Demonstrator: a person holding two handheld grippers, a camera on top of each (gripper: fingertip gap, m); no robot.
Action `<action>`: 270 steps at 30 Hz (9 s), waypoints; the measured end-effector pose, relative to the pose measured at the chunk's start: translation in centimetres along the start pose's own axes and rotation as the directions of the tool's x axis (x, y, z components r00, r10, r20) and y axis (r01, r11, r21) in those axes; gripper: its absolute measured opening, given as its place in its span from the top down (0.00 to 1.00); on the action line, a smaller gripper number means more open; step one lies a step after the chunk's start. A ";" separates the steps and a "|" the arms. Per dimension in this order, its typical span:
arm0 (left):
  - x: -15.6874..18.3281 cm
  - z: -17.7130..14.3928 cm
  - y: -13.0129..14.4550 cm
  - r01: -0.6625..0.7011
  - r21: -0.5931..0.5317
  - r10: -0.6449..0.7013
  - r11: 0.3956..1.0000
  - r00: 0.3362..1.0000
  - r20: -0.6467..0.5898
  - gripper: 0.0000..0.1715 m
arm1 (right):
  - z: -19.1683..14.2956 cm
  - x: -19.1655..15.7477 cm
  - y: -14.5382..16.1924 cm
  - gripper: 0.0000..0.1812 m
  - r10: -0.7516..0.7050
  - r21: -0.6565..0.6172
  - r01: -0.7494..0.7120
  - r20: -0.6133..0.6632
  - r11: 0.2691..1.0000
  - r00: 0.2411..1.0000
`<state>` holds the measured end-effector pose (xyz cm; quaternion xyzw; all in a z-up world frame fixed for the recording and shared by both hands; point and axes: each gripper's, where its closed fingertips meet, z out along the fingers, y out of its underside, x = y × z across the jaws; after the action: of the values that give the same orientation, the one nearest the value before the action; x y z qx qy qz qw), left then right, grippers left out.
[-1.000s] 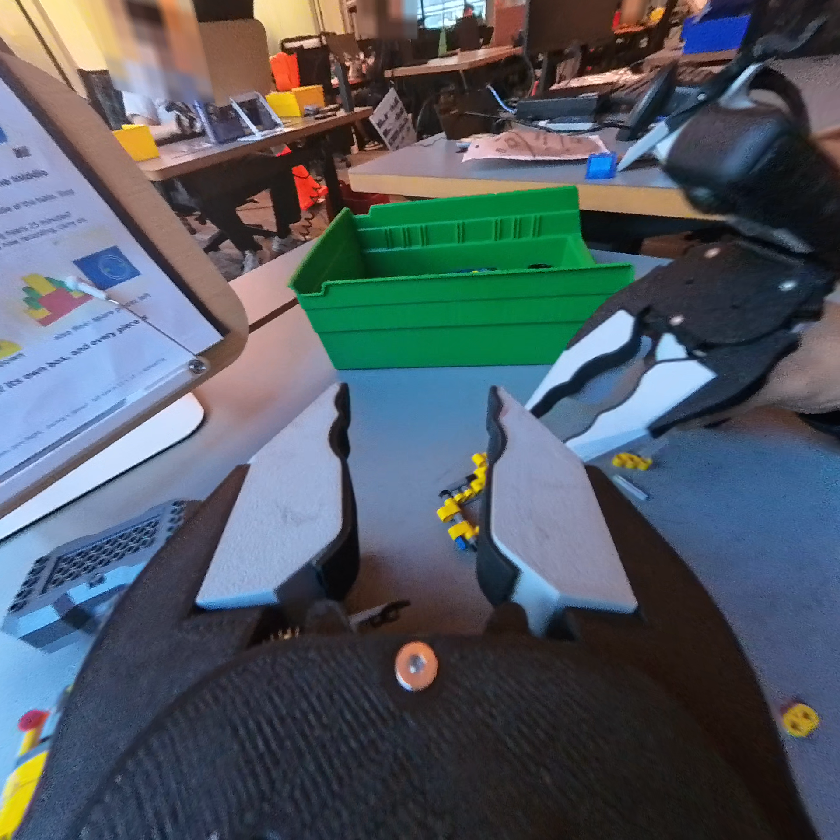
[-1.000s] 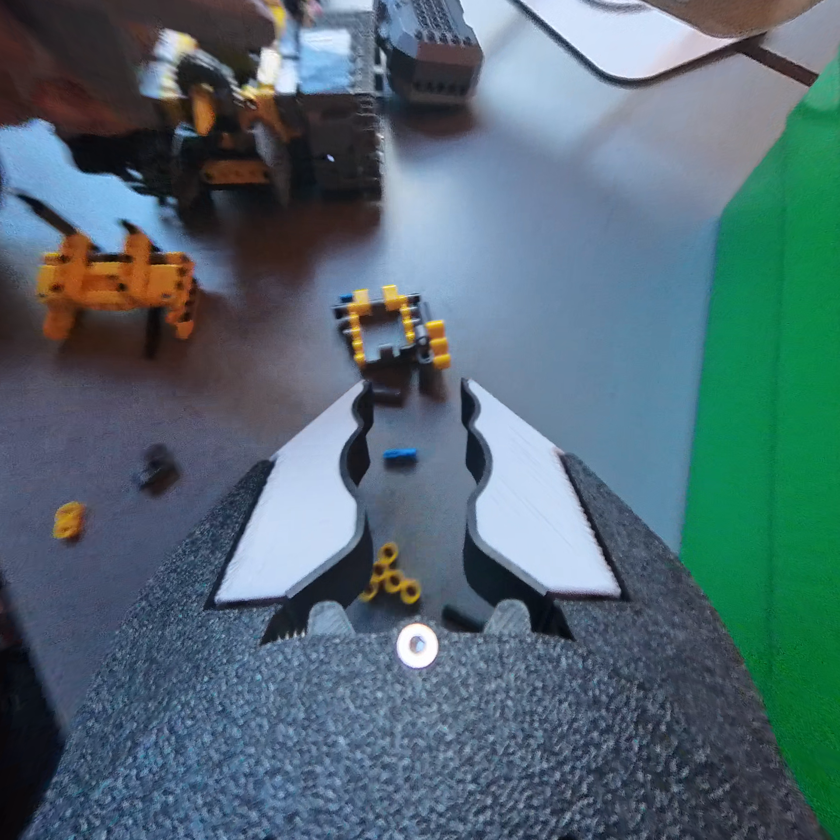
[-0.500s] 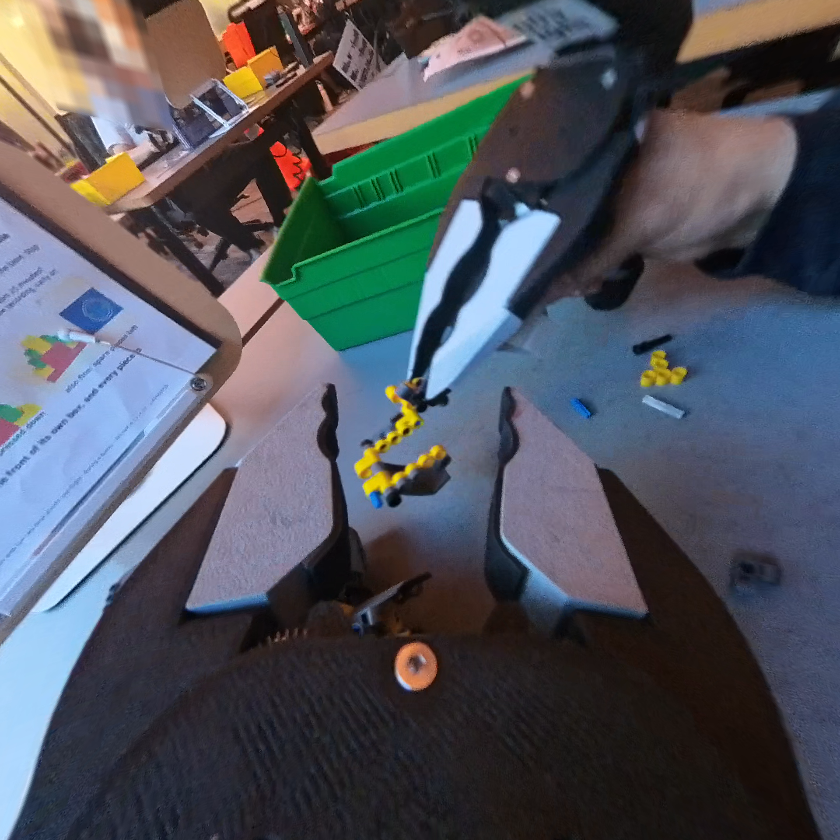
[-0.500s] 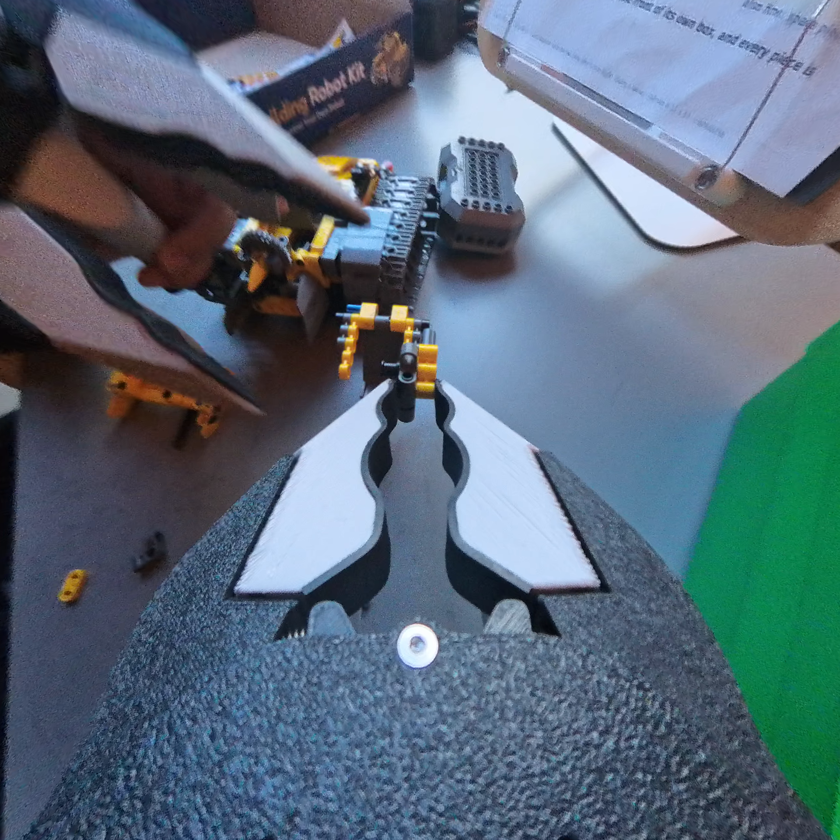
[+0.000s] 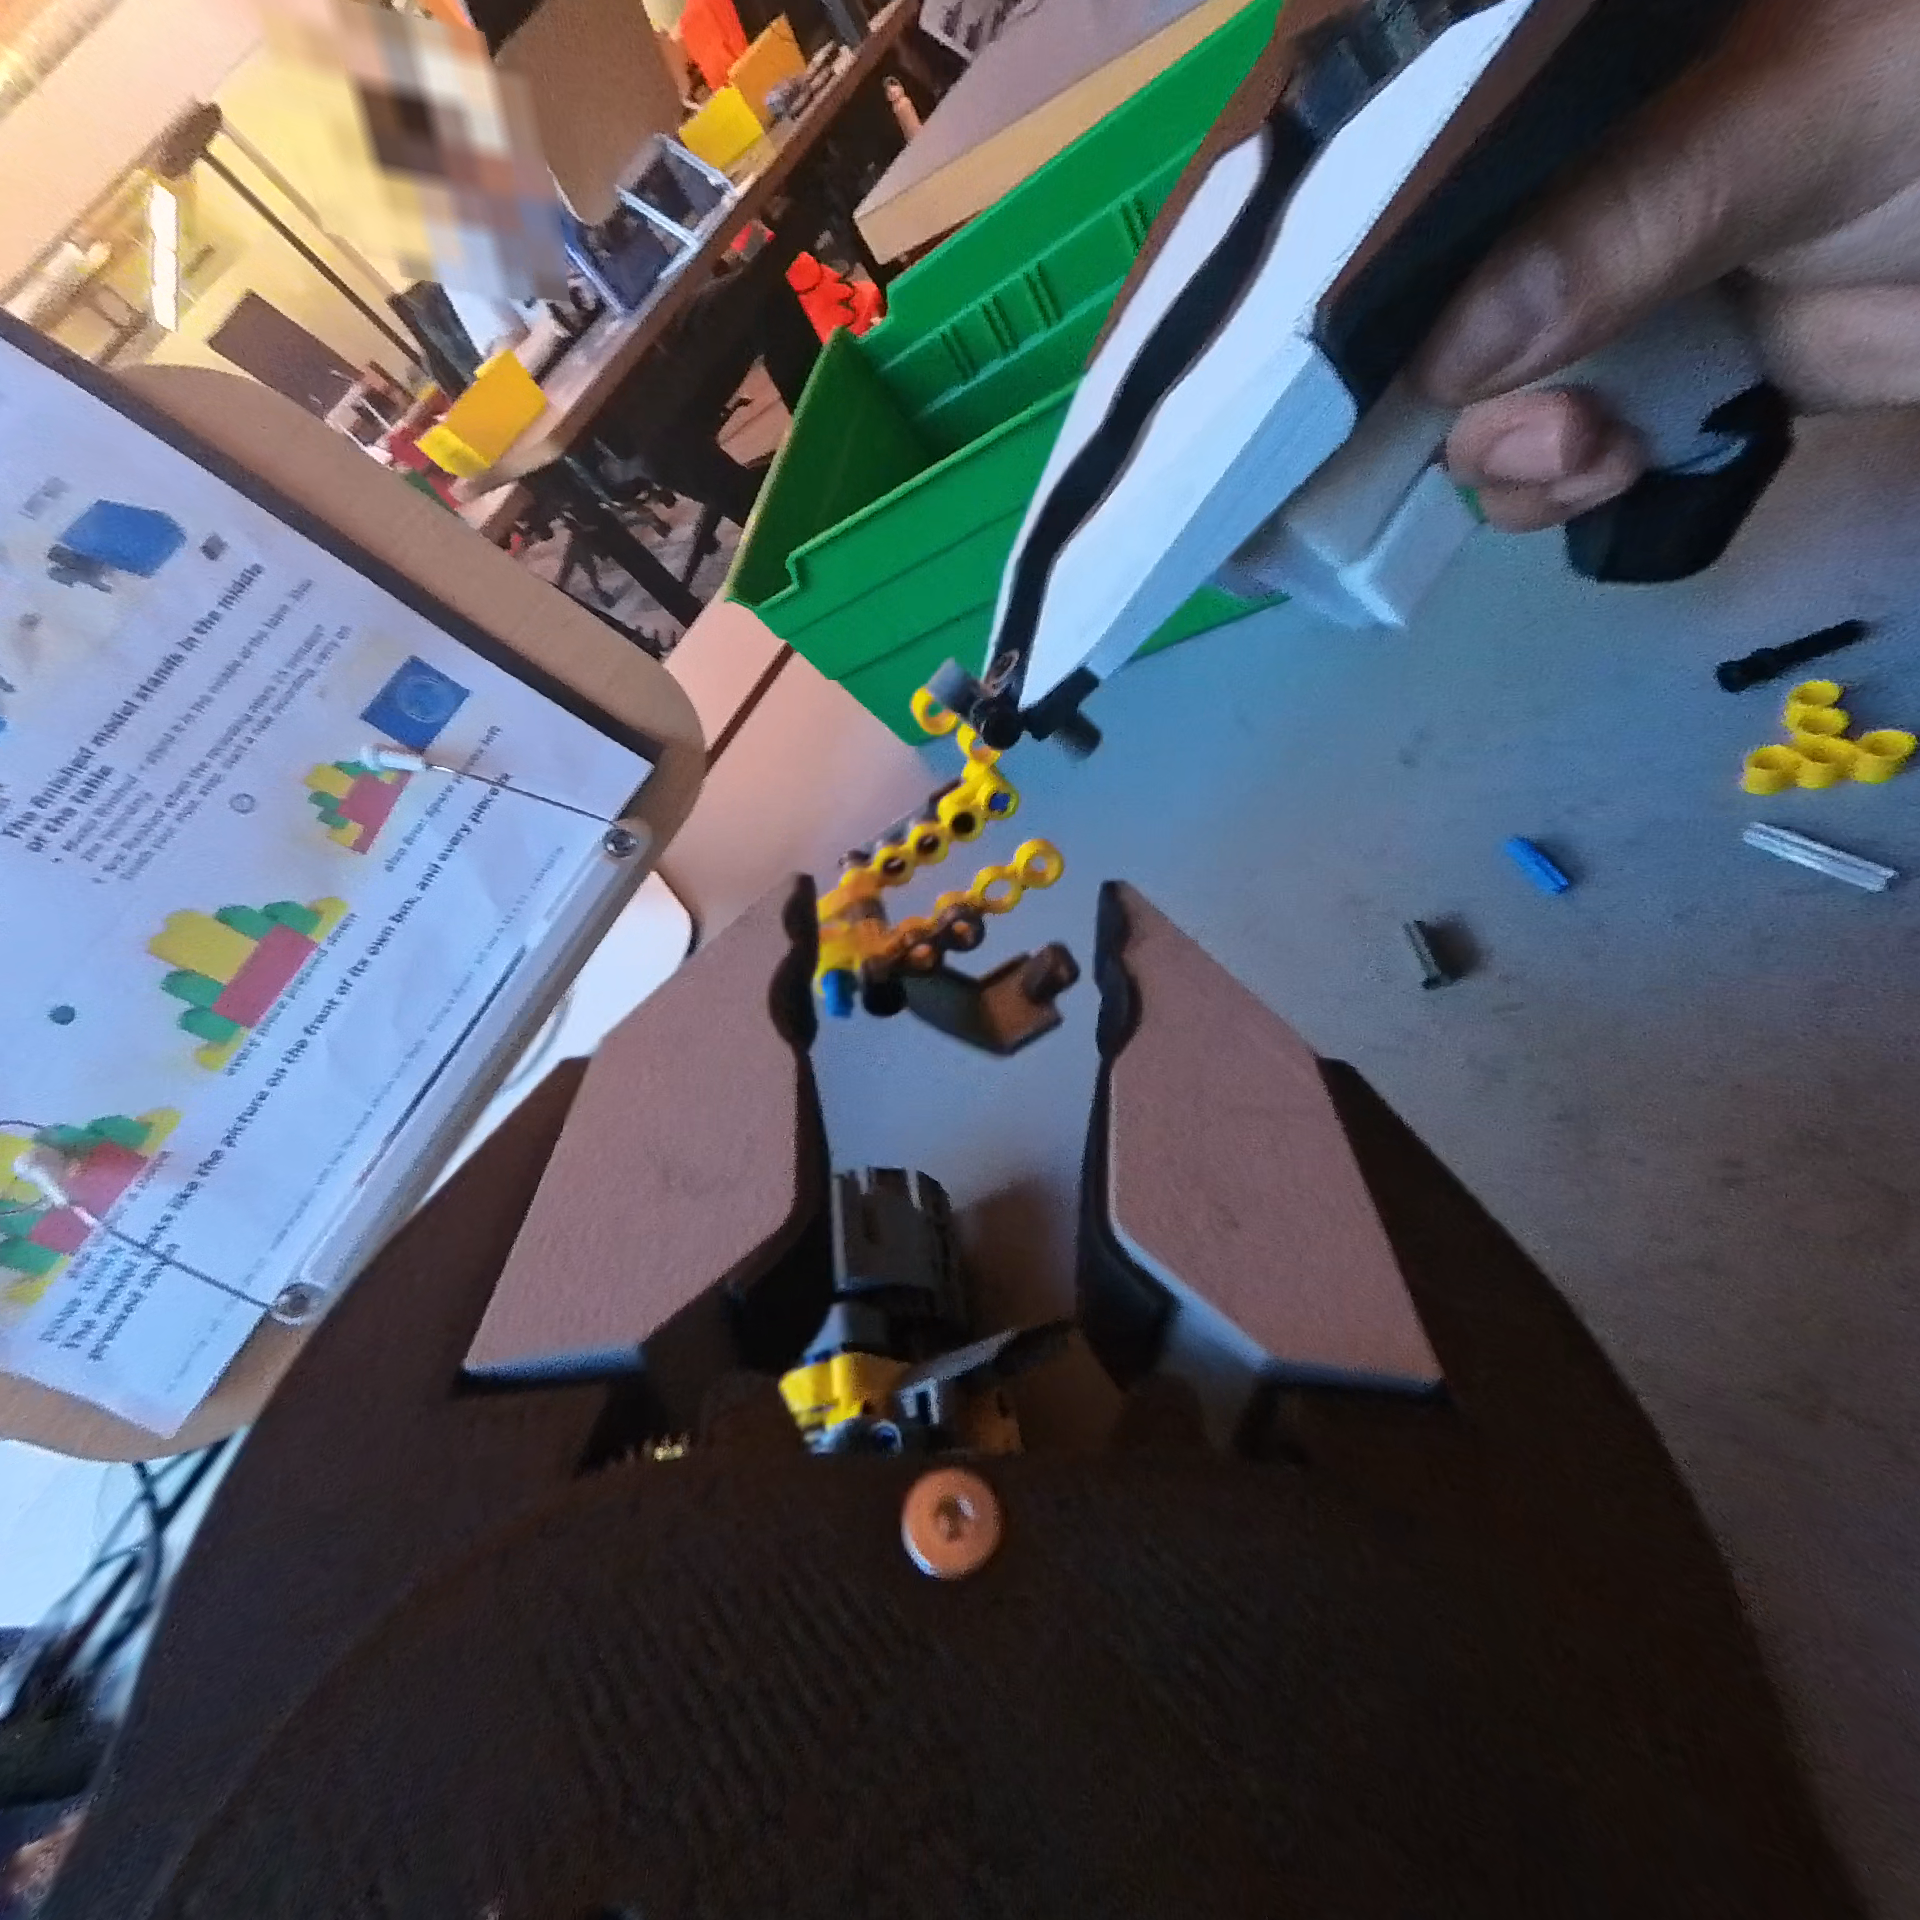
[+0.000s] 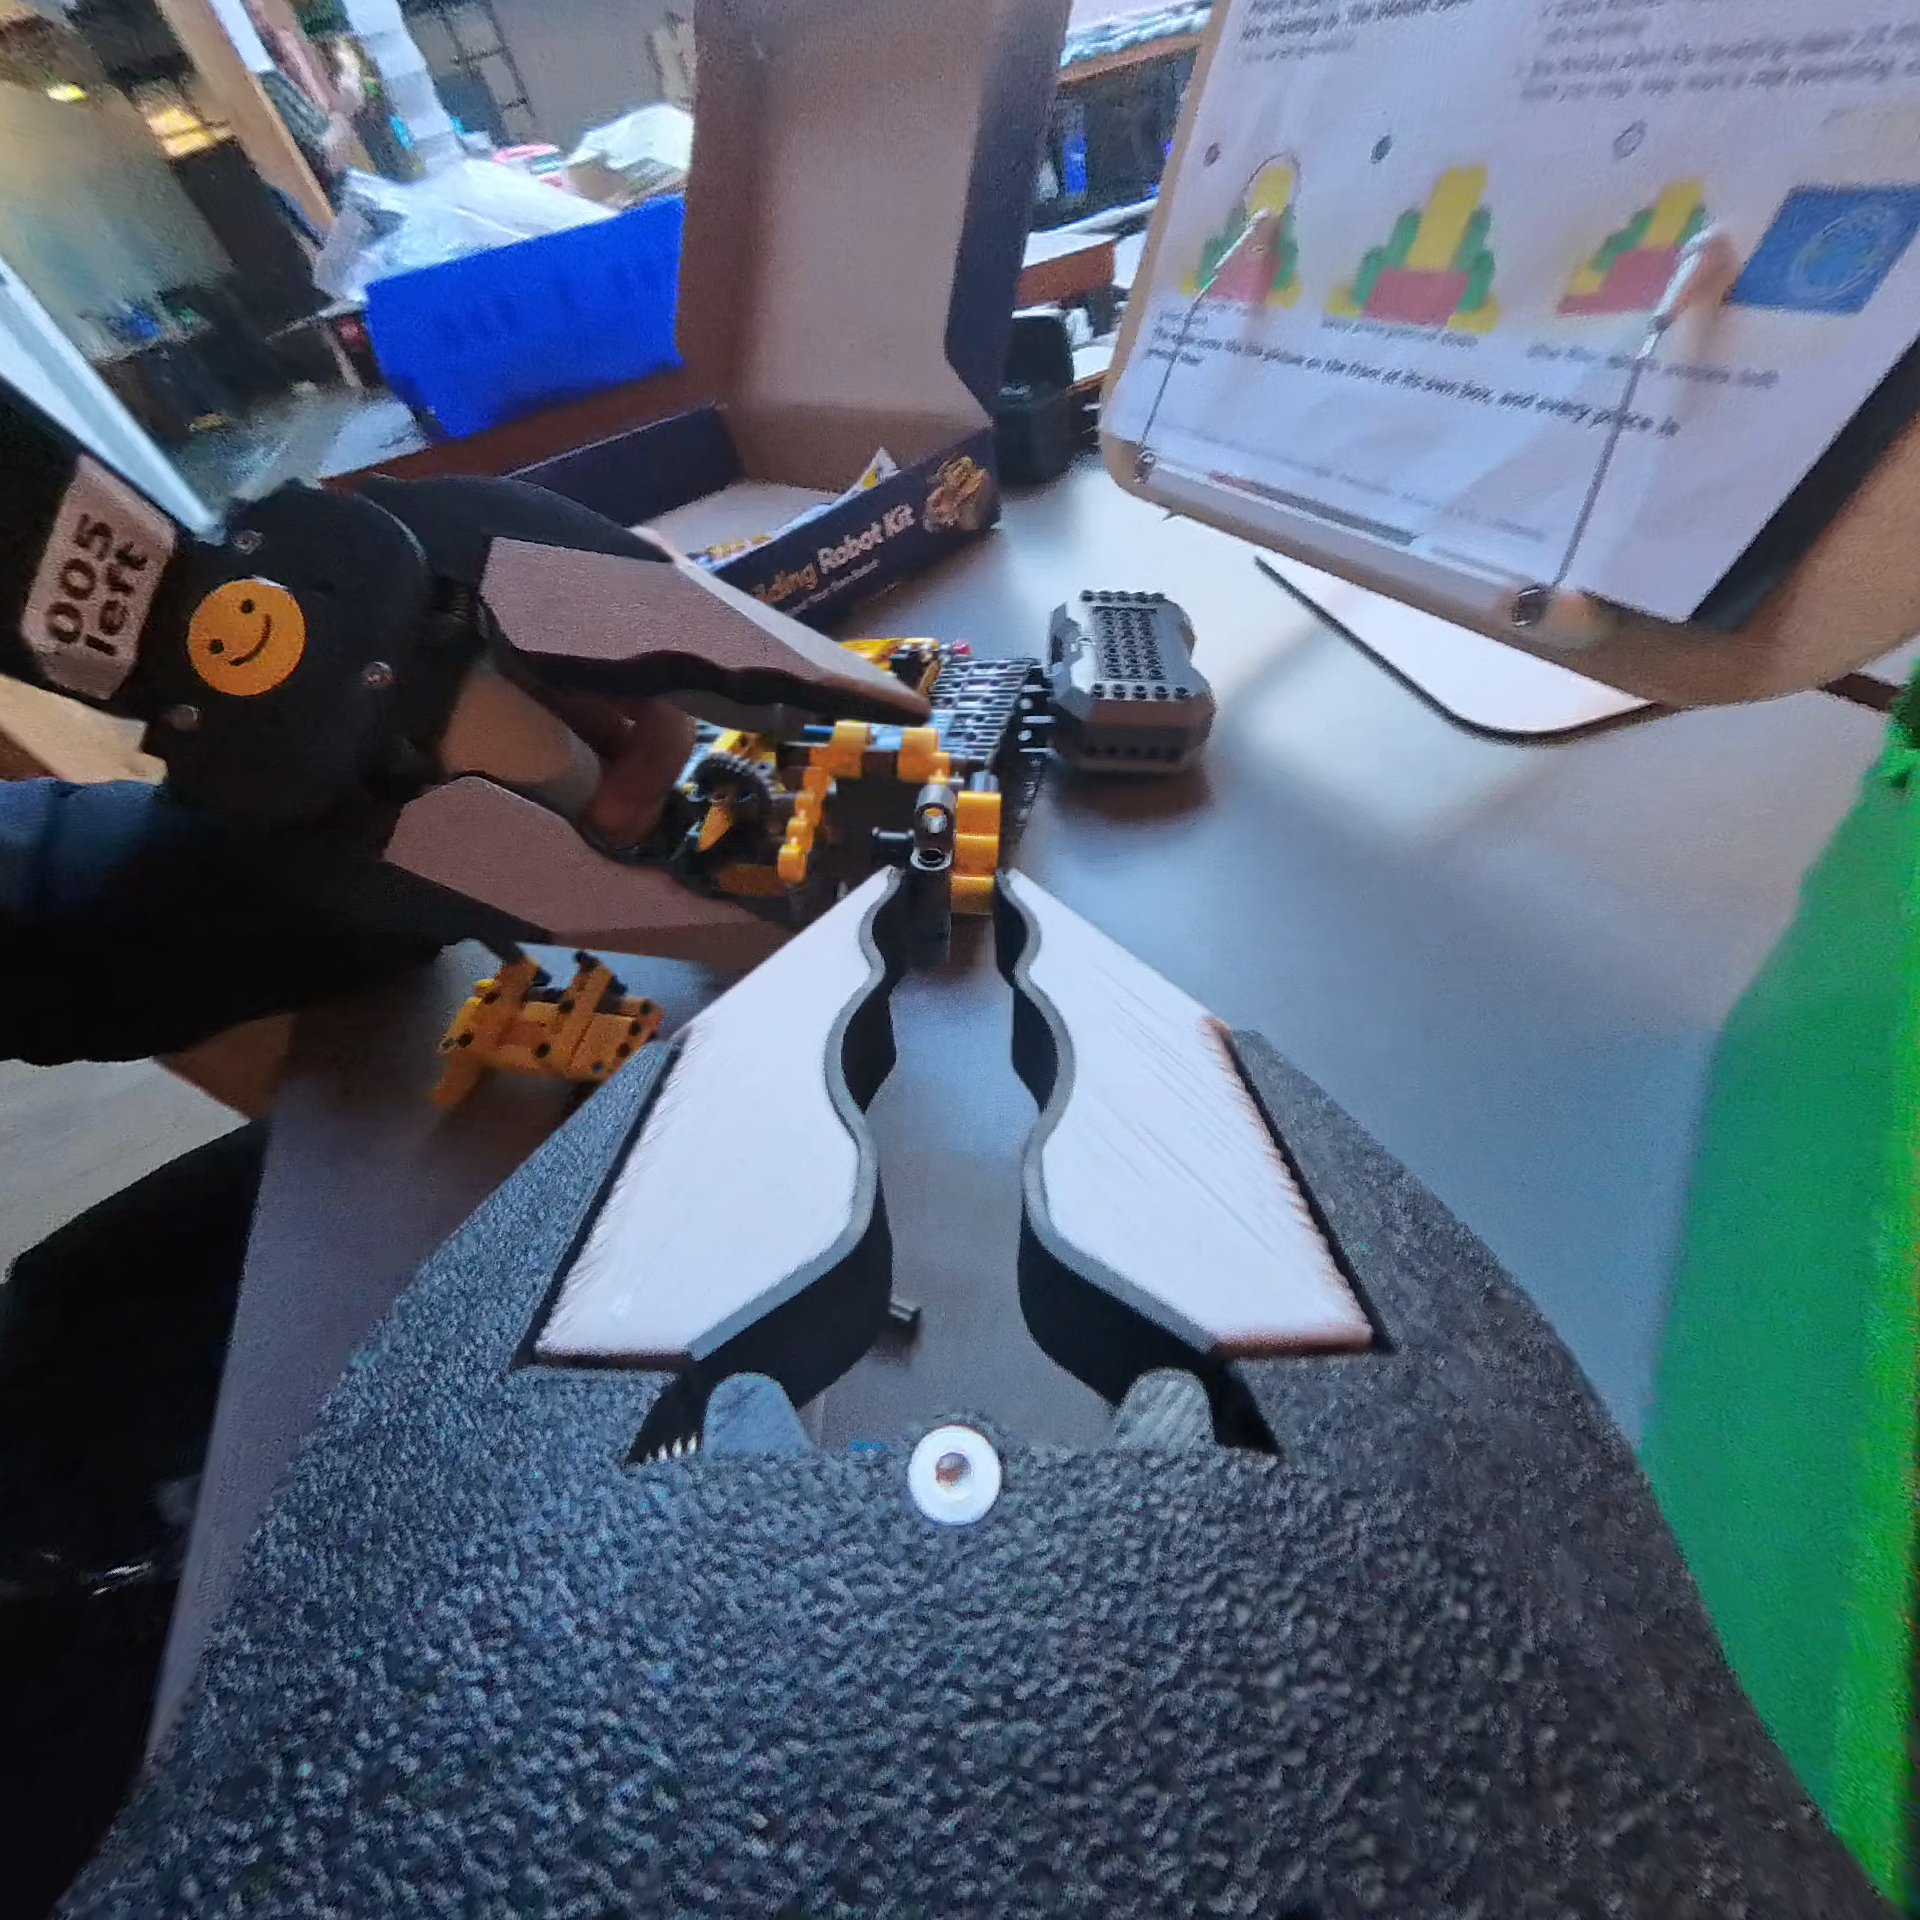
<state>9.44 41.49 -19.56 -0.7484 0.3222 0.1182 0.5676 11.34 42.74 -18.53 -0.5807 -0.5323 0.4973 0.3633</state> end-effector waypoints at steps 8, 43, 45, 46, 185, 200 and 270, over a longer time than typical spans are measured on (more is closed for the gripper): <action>0.5 -0.1 -0.1 -0.209 0.003 0.208 0.978 0.978 0.029 0.96 | -0.2 -1.4 -0.3 0.93 0.103 0.027 -0.106 0.112 0.994 0.988; -2.9 -1.9 -3.7 -0.116 0.140 0.082 0.983 0.970 0.230 0.99 | 2.2 -1.7 -5.1 0.93 0.055 0.203 -0.037 -0.087 0.978 0.995; -3.3 -2.1 -3.6 -0.142 0.135 0.104 0.981 0.961 0.255 0.99 | 2.5 -1.8 -5.4 0.93 0.081 0.219 -0.066 -0.060 0.973 0.995; -3.4 -2.1 -3.6 -0.152 0.130 0.113 0.980 0.958 0.265 0.98 | 2.6 -1.8 -5.5 0.93 0.097 0.227 -0.085 -0.045 0.970 0.994; -1.9 -3.1 -4.0 0.254 0.251 -0.228 0.934 0.965 -0.127 0.98 | -4.3 -1.4 12.8 0.81 0.018 -0.465 -0.131 -0.240 0.876 0.971; -1.9 -3.1 -4.0 0.260 0.250 -0.233 0.933 0.963 -0.133 0.98 | -16.1 5.7 -3.4 0.93 -0.285 -0.271 0.139 -0.629 0.953 0.724; 3.5 -1.9 -3.0 0.125 0.154 -0.072 0.980 0.948 -0.311 0.98 | -7.6 -5.0 10.4 1.00 -0.070 -0.434 0.038 -0.057 0.900 0.996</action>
<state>13.62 38.91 -18.53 -0.7211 0.3768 -0.0552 0.5788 21.60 36.87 -25.61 -0.6492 -0.6321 0.3354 0.2578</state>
